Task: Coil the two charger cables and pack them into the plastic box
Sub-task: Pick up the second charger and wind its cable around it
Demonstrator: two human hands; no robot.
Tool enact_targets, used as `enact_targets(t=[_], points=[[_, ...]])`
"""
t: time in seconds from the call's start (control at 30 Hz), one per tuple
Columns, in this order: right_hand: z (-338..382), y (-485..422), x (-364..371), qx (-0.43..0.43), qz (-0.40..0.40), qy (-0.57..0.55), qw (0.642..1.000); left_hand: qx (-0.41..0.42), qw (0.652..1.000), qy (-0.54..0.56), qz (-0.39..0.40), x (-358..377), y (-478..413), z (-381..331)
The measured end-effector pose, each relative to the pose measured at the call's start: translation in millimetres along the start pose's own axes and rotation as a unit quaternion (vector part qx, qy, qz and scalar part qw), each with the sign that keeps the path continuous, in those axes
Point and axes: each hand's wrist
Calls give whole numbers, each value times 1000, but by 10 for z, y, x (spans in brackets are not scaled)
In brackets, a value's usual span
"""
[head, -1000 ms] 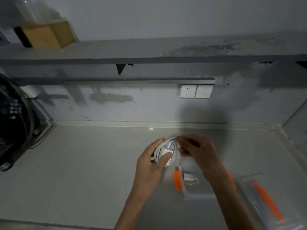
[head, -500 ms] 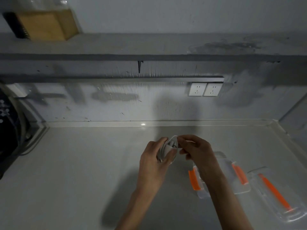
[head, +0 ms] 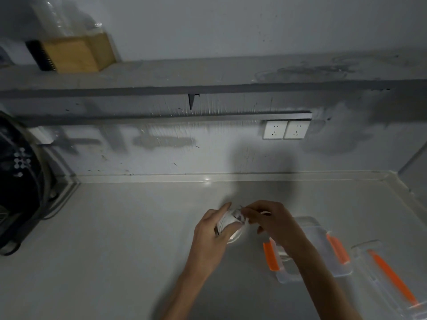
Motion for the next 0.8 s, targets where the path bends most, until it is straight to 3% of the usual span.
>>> enact_targets(t=[0.1,0.33,0.47,0.57,0.7,0.8], points=[[-58,-5,-237,10,27,29,999,-8,1000,-20,-23,269,20,-142],[-254,68,-947,-1,-5,96,995,-45,996,-33,-73,1115,78,-613],[-416,113,-1277,-35,-60,229,971,-44,983,-147,-100,1683,134,-828],[-603,130,-1599,4,-8,243,970,-63,975,-181,-109,1980,150,-890],[-863,104,-2126,36,89,193,976,-168,983,-1,-72,2220,190,-852],[-1076,100,-2385,91,154,39,983,-198,975,92,-42,2375,276,-814]])
Point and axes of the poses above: each hand's wrist, its own y-axis away from the middle knuckle, its own x-axis out of the palm, z = x × y, and after that the axes turned 15 degrees about -y, right-handed
